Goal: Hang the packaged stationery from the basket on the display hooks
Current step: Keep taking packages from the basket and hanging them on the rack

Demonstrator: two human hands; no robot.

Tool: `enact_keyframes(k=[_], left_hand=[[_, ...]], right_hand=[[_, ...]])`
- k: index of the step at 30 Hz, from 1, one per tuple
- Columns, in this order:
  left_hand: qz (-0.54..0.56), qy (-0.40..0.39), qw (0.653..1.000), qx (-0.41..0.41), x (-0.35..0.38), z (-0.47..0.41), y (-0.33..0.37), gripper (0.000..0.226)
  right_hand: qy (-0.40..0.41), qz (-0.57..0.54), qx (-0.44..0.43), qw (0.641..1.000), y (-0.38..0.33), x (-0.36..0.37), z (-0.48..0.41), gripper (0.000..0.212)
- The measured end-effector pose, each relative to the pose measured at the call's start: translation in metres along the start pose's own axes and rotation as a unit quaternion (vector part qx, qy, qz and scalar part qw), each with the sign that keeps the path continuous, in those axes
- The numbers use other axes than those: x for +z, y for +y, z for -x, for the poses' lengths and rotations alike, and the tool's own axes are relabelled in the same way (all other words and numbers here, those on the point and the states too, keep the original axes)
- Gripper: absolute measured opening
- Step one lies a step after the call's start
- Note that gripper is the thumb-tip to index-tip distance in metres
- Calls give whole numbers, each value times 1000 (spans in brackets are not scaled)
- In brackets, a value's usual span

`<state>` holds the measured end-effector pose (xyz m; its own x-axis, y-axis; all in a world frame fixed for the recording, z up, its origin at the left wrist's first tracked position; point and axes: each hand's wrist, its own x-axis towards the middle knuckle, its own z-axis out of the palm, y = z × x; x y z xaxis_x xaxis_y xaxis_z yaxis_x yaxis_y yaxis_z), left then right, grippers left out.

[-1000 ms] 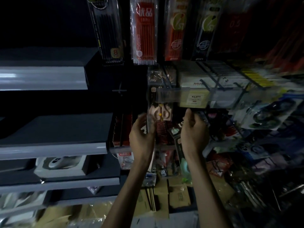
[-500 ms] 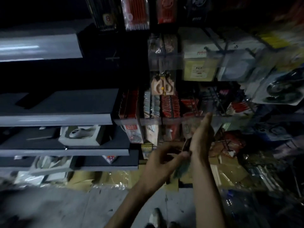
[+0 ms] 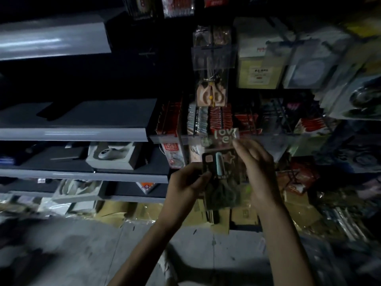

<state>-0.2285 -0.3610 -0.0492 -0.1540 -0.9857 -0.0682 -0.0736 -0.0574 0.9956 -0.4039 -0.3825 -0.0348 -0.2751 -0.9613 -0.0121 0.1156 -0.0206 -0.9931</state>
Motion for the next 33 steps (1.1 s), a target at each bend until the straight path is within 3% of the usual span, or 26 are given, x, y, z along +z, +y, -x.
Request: enact_keyframes(k=[9,14,22,29,33], left_hand=[[63,-27,998,-5,-10,-12,-6,15],[69,-56,996,27,-11,-20,-1,35],[96,19,990,105,-6,-47,27,30],[104,17,988,112,-3,-67,48,25],[82,19,988,130,-9,-83,64,22]], right_hand=[[20,-13,-48,999,-1,-2,-4,18],[48,-44,-11,998,-9,4,-4,16],[24,-38,-23,999,-23,1,-7,20],[-28,-35,-91,995,-36,4,-23,16],[0,-26,-98,995,-37,4,-37,14]])
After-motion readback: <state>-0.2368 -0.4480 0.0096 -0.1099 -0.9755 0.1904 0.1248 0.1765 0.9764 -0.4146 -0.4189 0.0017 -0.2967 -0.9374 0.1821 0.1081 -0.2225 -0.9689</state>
